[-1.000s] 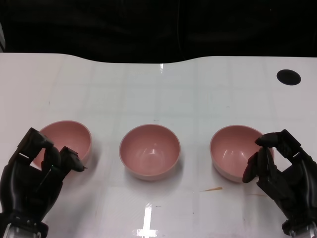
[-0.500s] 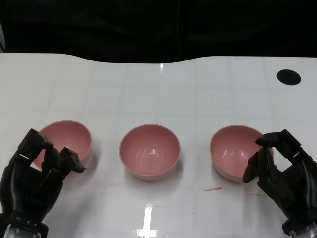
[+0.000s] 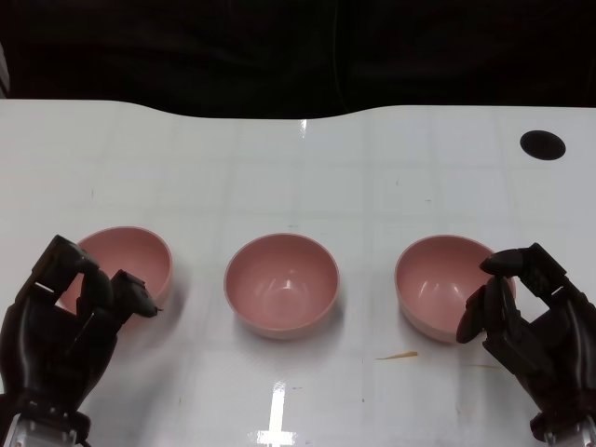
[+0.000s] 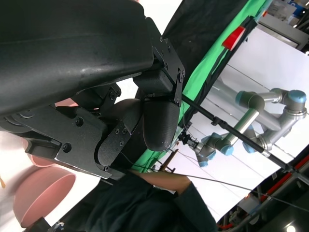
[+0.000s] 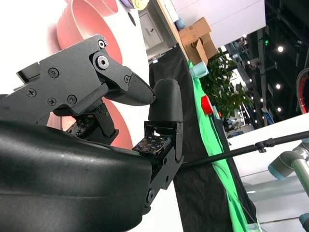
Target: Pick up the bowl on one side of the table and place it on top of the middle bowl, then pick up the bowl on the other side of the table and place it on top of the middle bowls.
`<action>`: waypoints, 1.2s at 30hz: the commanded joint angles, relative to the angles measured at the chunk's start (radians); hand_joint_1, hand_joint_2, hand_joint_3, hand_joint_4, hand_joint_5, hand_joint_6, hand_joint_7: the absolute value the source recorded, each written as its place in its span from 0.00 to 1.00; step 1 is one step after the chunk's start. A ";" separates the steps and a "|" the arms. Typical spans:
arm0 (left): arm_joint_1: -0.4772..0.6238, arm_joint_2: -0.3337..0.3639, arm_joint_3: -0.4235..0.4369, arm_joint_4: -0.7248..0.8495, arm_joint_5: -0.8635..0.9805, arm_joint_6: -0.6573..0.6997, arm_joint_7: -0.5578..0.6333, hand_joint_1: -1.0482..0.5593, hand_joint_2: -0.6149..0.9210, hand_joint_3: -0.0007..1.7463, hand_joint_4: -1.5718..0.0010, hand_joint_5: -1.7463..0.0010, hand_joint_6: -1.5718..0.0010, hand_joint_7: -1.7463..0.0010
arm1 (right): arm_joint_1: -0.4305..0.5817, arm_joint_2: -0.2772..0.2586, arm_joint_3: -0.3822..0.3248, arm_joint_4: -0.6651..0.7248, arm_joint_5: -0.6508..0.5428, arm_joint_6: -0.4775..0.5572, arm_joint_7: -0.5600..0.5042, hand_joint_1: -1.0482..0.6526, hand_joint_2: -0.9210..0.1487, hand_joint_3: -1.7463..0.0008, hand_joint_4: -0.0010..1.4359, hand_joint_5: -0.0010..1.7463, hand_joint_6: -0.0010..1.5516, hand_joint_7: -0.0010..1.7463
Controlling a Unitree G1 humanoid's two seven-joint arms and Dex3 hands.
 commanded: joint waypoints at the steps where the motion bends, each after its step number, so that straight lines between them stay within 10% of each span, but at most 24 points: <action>1: -0.001 0.011 0.006 0.014 0.015 -0.031 -0.016 0.57 0.90 0.77 0.44 0.00 0.58 0.00 | -0.005 -0.007 -0.003 0.002 -0.002 -0.014 -0.001 0.57 0.27 0.42 0.61 1.00 0.47 0.88; 18: -0.016 -0.034 -0.037 0.155 0.301 -0.516 -0.010 0.47 0.84 0.57 0.69 0.02 0.72 0.18 | -0.007 -0.006 -0.004 0.005 0.002 -0.019 0.000 0.57 0.27 0.42 0.60 1.00 0.46 0.88; 20: -0.014 -0.019 -0.049 0.163 0.331 -0.536 -0.014 0.42 0.95 0.31 0.78 0.10 0.73 0.27 | -0.007 -0.005 -0.004 0.001 0.001 -0.011 -0.007 0.56 0.27 0.42 0.60 1.00 0.46 0.88; 23: -0.009 -0.015 -0.057 0.157 0.353 -0.543 -0.002 0.41 0.99 0.20 0.81 0.13 0.73 0.30 | -0.006 -0.005 -0.002 -0.003 0.002 -0.011 -0.006 0.56 0.27 0.42 0.60 1.00 0.46 0.88; 36: -0.008 0.034 -0.082 0.102 0.505 -0.604 0.076 0.43 0.99 0.17 0.79 0.16 0.70 0.31 | 0.001 0.006 -0.007 -0.033 0.036 -0.020 0.016 0.56 0.28 0.42 0.60 1.00 0.46 0.87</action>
